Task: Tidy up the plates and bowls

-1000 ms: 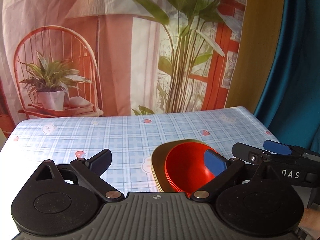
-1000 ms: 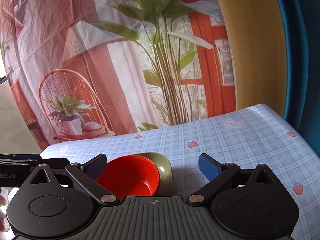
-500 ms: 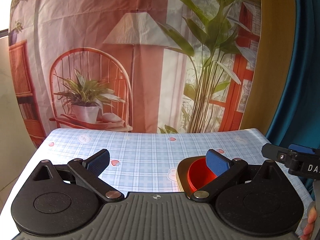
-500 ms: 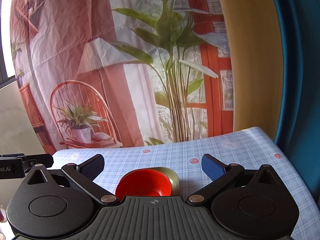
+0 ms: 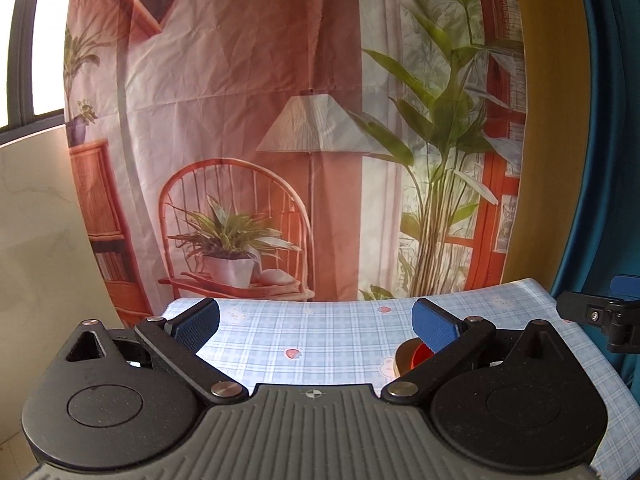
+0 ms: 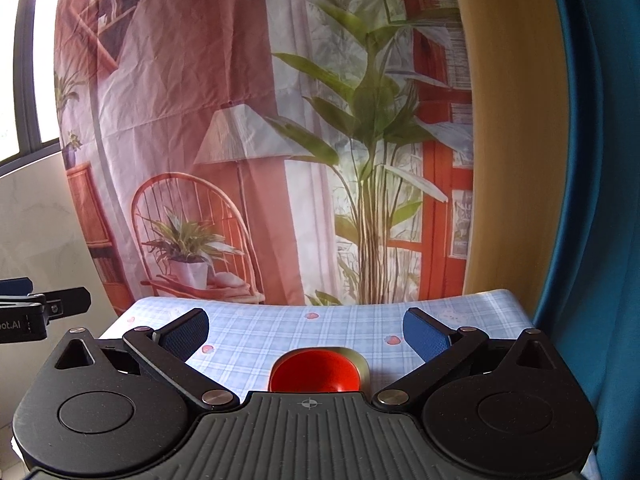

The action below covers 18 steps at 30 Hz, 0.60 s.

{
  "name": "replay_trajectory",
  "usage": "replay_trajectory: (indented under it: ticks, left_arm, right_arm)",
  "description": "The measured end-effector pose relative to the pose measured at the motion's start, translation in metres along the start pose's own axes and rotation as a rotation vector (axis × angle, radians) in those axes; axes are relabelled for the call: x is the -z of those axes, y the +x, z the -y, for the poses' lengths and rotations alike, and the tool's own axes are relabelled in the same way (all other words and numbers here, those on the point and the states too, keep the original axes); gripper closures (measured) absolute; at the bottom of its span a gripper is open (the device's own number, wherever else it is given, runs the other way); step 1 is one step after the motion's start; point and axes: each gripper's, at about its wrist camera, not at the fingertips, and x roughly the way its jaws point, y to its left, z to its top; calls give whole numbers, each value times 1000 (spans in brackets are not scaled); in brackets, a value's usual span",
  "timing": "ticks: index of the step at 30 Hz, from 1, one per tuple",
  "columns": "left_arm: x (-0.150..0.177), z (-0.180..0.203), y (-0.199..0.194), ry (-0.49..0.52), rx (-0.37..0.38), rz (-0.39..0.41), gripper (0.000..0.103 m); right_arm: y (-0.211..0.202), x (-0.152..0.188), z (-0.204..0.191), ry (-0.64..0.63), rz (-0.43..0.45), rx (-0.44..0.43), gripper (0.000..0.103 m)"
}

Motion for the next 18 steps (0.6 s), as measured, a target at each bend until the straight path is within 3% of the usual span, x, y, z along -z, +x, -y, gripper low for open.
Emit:
replay_trajectory:
  ticks: [9, 18]
  left_arm:
    - [-4, -7, -51, -16, -42, 57, 0]
    - [-1, -3, -55, -24, -34, 55, 0]
  right_arm:
    - [-36, -8, -14, -10, 29, -18, 0]
    - [-48, -12, -14, 8, 38, -33, 0]
